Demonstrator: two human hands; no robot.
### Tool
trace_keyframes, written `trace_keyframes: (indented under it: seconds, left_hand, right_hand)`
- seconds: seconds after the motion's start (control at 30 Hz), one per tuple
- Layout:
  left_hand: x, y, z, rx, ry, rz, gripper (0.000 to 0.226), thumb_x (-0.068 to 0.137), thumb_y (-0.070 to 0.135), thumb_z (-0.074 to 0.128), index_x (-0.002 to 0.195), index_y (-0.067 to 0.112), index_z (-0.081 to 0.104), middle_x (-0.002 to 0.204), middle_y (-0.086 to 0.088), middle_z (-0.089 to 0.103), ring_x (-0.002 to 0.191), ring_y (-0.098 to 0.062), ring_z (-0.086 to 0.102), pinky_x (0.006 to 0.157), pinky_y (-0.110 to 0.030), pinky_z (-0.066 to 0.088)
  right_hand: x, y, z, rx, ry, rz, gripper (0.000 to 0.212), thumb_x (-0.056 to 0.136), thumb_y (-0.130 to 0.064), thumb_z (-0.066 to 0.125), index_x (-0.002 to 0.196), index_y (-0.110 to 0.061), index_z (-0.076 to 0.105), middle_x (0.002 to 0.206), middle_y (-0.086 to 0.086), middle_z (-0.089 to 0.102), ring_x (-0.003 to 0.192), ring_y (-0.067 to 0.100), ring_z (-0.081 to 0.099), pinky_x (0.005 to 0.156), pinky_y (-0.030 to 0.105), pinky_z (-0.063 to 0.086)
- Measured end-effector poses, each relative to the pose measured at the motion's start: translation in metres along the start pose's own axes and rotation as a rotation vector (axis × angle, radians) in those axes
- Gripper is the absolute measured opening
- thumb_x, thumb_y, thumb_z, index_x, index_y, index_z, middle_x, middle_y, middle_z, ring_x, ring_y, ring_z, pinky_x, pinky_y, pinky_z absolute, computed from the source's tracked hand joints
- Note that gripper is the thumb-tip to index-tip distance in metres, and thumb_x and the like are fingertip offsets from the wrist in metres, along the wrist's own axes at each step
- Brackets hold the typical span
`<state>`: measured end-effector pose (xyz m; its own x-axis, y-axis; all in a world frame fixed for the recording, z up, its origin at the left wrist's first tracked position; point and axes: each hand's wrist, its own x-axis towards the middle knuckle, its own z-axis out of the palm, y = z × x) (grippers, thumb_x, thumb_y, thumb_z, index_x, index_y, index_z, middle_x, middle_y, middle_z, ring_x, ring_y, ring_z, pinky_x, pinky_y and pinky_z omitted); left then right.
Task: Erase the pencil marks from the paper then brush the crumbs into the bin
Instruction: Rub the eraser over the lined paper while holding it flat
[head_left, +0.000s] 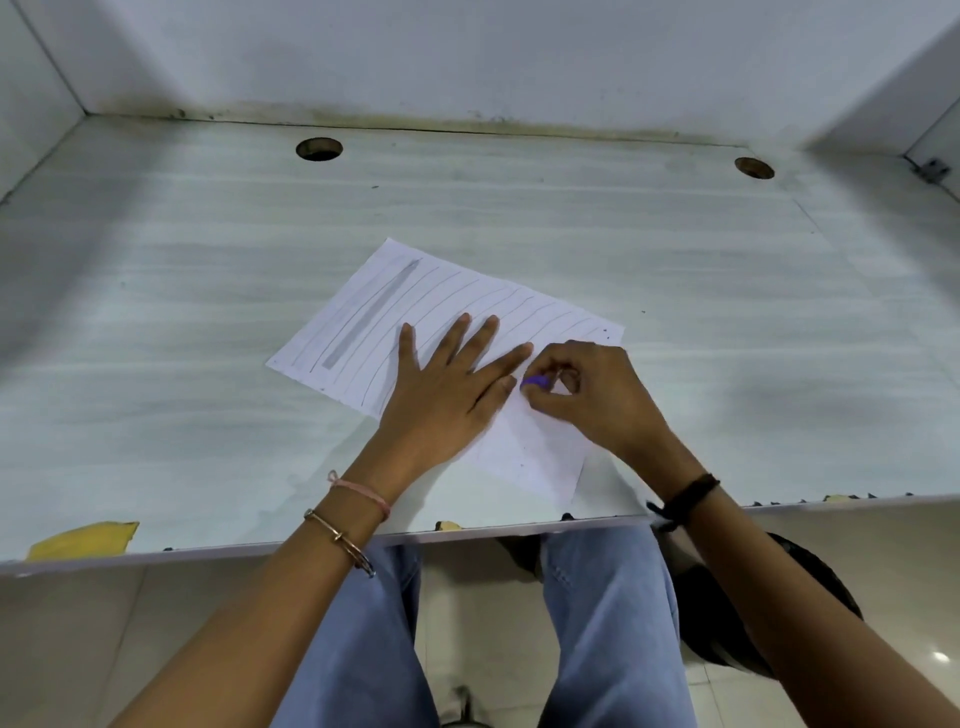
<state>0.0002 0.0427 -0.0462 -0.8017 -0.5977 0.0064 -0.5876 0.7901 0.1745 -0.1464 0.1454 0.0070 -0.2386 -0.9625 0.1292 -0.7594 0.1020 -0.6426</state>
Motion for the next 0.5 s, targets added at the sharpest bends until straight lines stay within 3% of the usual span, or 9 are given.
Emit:
trace_keyframes:
  seconds: [0.07,0.2,0.27,0.4,0.5]
  left_hand:
    - [0.000,-0.001,0.000,-0.005,0.008,0.003,0.050,0.099,0.055,0.001,0.149,0.052,-0.005,0.162,0.011,-0.012,0.148,-0.015,-0.017,0.112,-0.063,-0.013]
    - [-0.001,-0.003,0.003,0.020,0.034,0.035,0.059,0.091,0.056,-0.011,0.149,0.051,-0.004,0.163,0.009,-0.009,0.149,-0.016,-0.014,0.110,-0.065,-0.011]
    - [-0.001,-0.002,0.002,0.024,0.029,0.028,0.055,0.094,0.056,-0.009,0.149,0.052,-0.005,0.163,0.010,-0.009,0.149,-0.016,-0.014,0.111,-0.065,-0.010]
    - [-0.001,0.000,0.000,-0.015,0.021,0.007,0.048,0.100,0.052,0.004,0.148,0.054,-0.006,0.162,0.012,-0.011,0.148,-0.014,-0.016,0.113,-0.064,-0.011]
    - [-0.001,-0.001,-0.001,-0.010,0.007,0.012,0.049,0.101,0.052,0.006,0.149,0.052,-0.005,0.162,0.011,-0.012,0.148,-0.014,-0.017,0.112,-0.065,-0.011]
  right_hand:
    - [-0.007,-0.005,0.004,-0.013,-0.007,-0.024,0.006,0.074,-0.010,0.074,0.078,-0.013,0.070,0.069,-0.008,0.060,0.064,-0.004,0.051,0.059,0.009,0.034]
    - [-0.034,-0.023,0.010,0.058,-0.286,-0.092,0.007,0.073,-0.012,0.074,0.076,-0.015,0.071,0.068,-0.010,0.062,0.063,0.005,0.049,0.060,0.011,0.035]
    - [-0.022,-0.015,0.004,0.020,-0.233,-0.089,0.008,0.071,-0.008,0.076,0.077,-0.013,0.072,0.067,-0.011,0.060,0.063,-0.001,0.052,0.061,0.007,0.035]
    - [0.007,0.006,-0.006,-0.027,0.054,0.022,0.007,0.073,-0.005,0.073,0.077,-0.010,0.071,0.068,-0.006,0.063,0.062,-0.007,0.052,0.059,0.007,0.033]
    - [-0.010,-0.009,0.004,-0.051,-0.044,-0.057,0.006,0.073,-0.009,0.074,0.076,-0.013,0.070,0.067,-0.011,0.060,0.064,-0.006,0.052,0.060,0.009,0.033]
